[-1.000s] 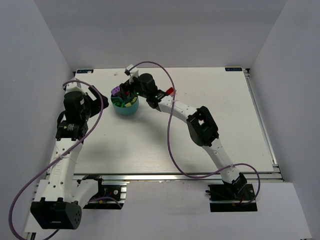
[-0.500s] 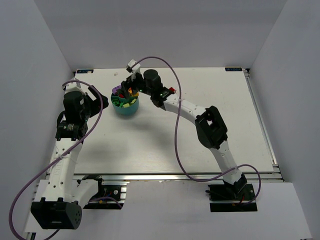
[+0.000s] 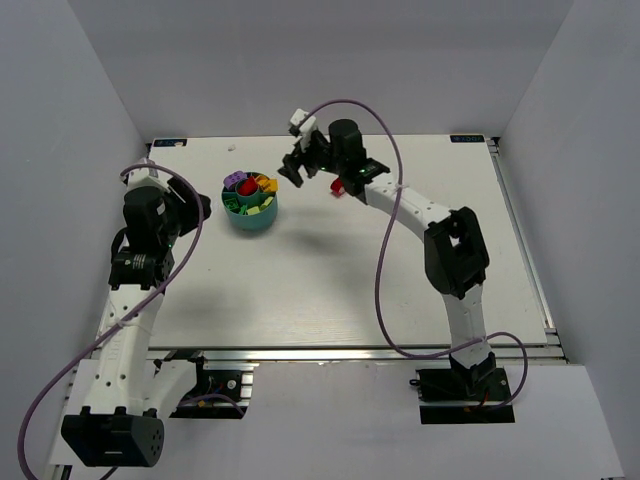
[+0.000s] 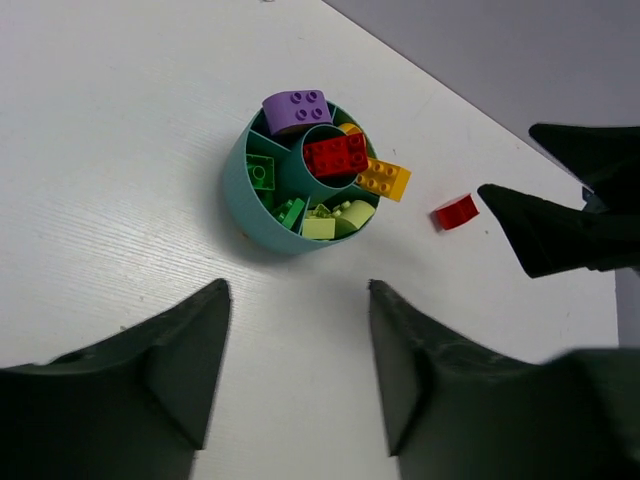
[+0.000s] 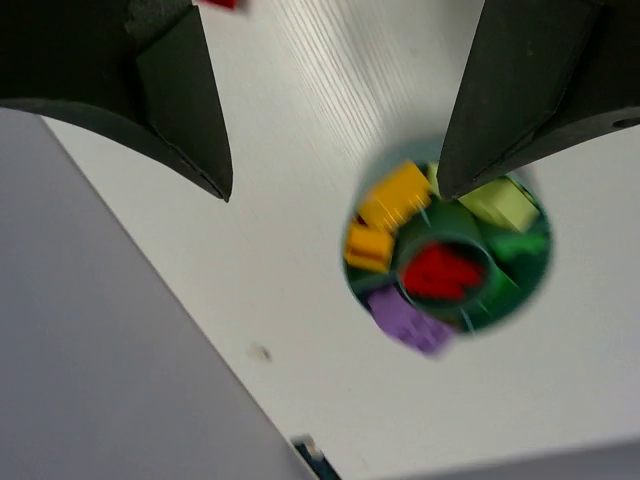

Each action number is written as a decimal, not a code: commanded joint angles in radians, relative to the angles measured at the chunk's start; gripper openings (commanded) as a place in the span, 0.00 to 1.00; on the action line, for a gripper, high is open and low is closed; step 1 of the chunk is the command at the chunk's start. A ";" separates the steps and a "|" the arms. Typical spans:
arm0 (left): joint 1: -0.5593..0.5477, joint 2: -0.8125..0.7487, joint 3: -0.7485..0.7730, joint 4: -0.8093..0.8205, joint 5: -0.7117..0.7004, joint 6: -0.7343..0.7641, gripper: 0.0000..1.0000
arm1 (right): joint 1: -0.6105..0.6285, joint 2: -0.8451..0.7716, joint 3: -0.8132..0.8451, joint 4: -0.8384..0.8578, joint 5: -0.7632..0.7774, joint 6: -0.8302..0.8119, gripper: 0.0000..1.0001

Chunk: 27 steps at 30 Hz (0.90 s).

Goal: Sort the legos into containers by color

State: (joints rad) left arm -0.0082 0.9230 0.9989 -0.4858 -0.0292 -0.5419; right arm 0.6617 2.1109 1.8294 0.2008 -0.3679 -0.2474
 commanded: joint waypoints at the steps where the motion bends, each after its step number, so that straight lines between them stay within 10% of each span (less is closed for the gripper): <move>1: 0.007 -0.026 -0.023 0.021 0.028 -0.015 0.63 | -0.077 -0.046 -0.039 -0.200 0.026 -0.157 0.87; 7: 0.007 -0.021 -0.043 0.038 0.064 -0.041 0.55 | -0.192 -0.046 -0.052 -0.377 0.151 -0.193 0.78; 18: 0.007 0.016 -0.074 0.079 0.130 -0.130 0.73 | -0.255 0.023 0.031 -0.431 0.265 0.621 0.85; 27: 0.007 0.016 -0.091 0.076 0.141 -0.159 0.73 | -0.252 0.144 0.111 -0.397 0.245 0.865 0.89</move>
State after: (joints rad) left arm -0.0082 0.9466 0.9222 -0.4313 0.0978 -0.6857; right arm 0.4088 2.2261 1.8782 -0.2180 -0.1154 0.4923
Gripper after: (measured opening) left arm 0.730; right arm 0.889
